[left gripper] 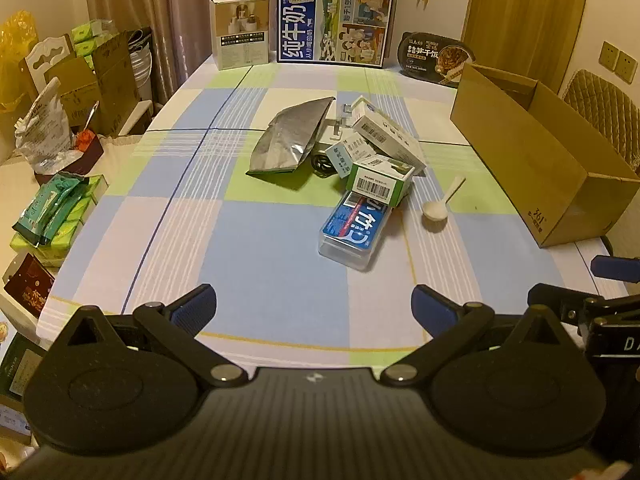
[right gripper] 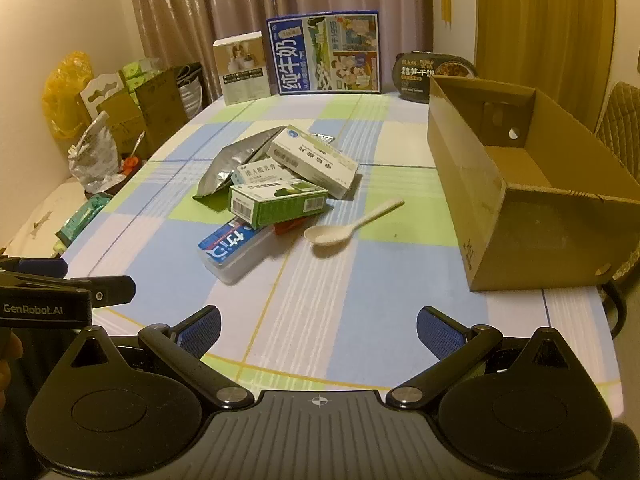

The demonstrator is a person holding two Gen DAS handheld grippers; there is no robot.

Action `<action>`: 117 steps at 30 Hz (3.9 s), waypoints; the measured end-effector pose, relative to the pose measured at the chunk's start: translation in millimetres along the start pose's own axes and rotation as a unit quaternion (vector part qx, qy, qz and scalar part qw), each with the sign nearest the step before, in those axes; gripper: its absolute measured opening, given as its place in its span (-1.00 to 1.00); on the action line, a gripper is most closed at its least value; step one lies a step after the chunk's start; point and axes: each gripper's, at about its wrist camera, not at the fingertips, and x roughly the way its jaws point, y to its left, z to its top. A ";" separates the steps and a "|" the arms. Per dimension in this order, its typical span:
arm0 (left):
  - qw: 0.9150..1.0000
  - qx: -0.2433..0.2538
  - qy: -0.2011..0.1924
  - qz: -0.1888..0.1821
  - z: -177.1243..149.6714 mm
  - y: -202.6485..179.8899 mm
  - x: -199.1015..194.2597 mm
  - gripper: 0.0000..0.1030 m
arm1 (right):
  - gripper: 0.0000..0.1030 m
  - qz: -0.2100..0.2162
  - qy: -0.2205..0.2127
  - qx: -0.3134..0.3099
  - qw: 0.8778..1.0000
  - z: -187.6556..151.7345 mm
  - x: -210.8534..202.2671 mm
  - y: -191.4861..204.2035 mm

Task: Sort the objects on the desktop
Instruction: 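Move both tools toward the pile of items on the table, then grasp the blue toothpick box with left tool while right tool grasps white spoon, then carry the toothpick box and spoon in both tools over the cardboard box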

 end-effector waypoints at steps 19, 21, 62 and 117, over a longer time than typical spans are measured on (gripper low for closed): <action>1.000 0.003 0.009 -0.011 -3.1 0.9 4.6 0.98 | 0.97 -0.006 -0.009 0.012 1.000 -5.2 2.8 -6.8; 1.000 0.007 0.010 -0.020 -2.4 1.0 5.7 0.98 | 0.97 0.003 -0.017 0.018 1.000 -4.3 2.8 -8.9; 0.968 0.199 0.032 -0.148 47.2 -7.6 169.6 0.29 | 0.47 -0.018 0.029 0.092 0.995 57.5 174.1 -25.1; 0.979 0.149 0.008 -0.140 37.7 -68.6 75.0 -0.01 | -0.86 -0.039 -0.039 -0.116 0.992 18.3 32.0 -33.5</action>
